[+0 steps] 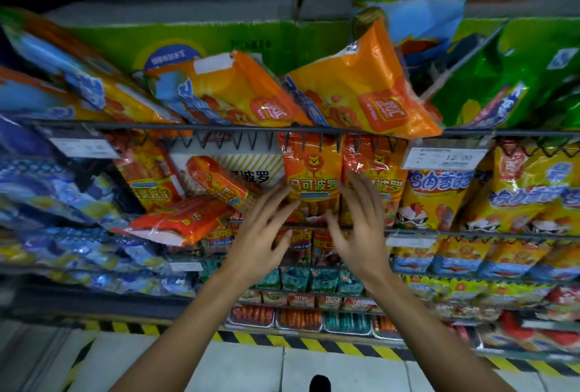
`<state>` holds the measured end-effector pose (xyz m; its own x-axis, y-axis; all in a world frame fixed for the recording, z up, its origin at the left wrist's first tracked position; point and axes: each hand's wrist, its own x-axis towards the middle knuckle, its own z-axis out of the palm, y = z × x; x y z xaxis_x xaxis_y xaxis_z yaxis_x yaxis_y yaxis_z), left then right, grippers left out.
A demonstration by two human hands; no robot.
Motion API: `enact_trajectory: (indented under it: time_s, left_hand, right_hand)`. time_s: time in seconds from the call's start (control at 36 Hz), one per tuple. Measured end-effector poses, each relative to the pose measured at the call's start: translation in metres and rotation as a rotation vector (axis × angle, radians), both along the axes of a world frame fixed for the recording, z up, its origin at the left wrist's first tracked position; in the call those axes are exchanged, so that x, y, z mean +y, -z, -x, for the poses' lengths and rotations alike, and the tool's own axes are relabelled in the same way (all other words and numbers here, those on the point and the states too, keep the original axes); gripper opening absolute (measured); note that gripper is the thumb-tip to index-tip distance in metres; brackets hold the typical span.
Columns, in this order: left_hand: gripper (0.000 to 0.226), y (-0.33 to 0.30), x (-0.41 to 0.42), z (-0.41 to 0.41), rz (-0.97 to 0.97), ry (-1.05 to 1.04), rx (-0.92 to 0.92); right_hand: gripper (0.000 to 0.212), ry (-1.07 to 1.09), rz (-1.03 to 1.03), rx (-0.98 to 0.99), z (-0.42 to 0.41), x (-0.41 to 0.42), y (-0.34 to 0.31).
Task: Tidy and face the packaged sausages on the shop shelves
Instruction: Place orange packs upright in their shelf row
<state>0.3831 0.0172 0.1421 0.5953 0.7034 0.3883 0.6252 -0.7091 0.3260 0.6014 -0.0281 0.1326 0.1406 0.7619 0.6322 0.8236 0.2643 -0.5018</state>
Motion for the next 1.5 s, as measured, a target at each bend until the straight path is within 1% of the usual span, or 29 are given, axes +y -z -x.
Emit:
enact_trajectory:
  time_s: [0.08,0.17,0.28,0.39,0.5,0.61,0.67,0.75,0.83,0.94,1.0,1.06,1.08,1.14,1.22,1.31,1.36,1.42,1.5]
  left_hand:
    - [0.050,0.007,-0.014,0.025,0.046,-0.108,-0.041]
    - [0.054,0.008,-0.028,0.051,0.070,-0.221,-0.030]
    - [0.064,0.007,-0.041,0.071,0.169,-0.304,0.018]
    - [0.071,0.011,-0.039,0.074,0.240,-0.282,0.053]
    - [0.075,0.019,-0.033,0.077,0.327,-0.237,-0.016]
    - [0.078,0.024,-0.022,0.088,0.391,-0.117,-0.054]
    - [0.080,0.021,-0.017,0.095,0.443,-0.067,-0.048]
    - [0.080,0.015,-0.008,0.109,0.518,-0.047,-0.061]
    - [0.081,0.015,-0.003,0.117,0.587,0.007,-0.086]
    - [0.082,0.017,0.002,0.123,0.708,0.005,-0.113]
    - [0.084,0.018,0.001,0.124,0.717,0.008,-0.122]
    - [0.086,0.018,0.000,0.124,0.727,0.014,-0.134]
    - [0.086,0.019,0.000,0.123,0.735,0.012,-0.136]
    - [0.087,0.021,-0.002,0.121,0.761,-0.004,-0.193]
    - [0.088,0.018,-0.006,0.112,0.791,-0.015,-0.355]
    - [0.087,0.012,-0.008,0.097,0.824,-0.035,-0.581]
    - [0.085,0.008,-0.008,0.087,0.852,-0.066,-0.705]
    - [0.074,0.001,-0.008,0.079,0.865,-0.055,-0.780]
    - [0.064,-0.013,-0.007,0.067,0.923,-0.050,-0.851]
  right_hand:
    - [0.053,-0.192,0.085,0.092,0.014,-0.006,-0.004]
    - [0.053,-0.345,0.183,0.147,0.035,-0.006,-0.002]
    - [0.057,-0.418,0.287,0.179,0.065,-0.002,0.005]
    - [0.062,-0.437,0.333,0.210,0.082,0.007,0.005]
    - [0.066,-0.411,0.362,0.112,0.091,0.029,-0.002]
    - [0.066,-0.358,0.439,0.006,0.107,0.055,-0.014]
    - [0.064,-0.281,0.459,-0.041,0.116,0.065,-0.017]
    - [0.067,-0.132,0.527,-0.116,0.129,0.076,-0.021]
    - [0.065,-0.068,0.557,-0.161,0.140,0.084,-0.021]
    - [0.058,-0.036,0.533,-0.102,0.142,0.084,-0.023]
    - [0.057,-0.034,0.537,-0.055,0.139,0.080,-0.022]
    - [0.056,-0.039,0.519,0.035,0.136,0.073,-0.023]
    - [0.055,-0.044,0.499,0.111,0.135,0.069,-0.025]
    - [0.052,-0.047,0.453,0.261,0.133,0.057,-0.034]
    - [0.045,-0.082,0.390,0.408,0.125,0.039,-0.045]
    - [0.048,-0.140,0.336,0.458,0.110,0.023,-0.047]
    - [0.054,-0.187,0.301,0.438,0.102,0.016,-0.046]
    - [0.054,-0.228,0.264,0.456,0.097,0.009,-0.044]
    - [0.047,-0.291,0.242,0.572,0.094,0.002,-0.039]
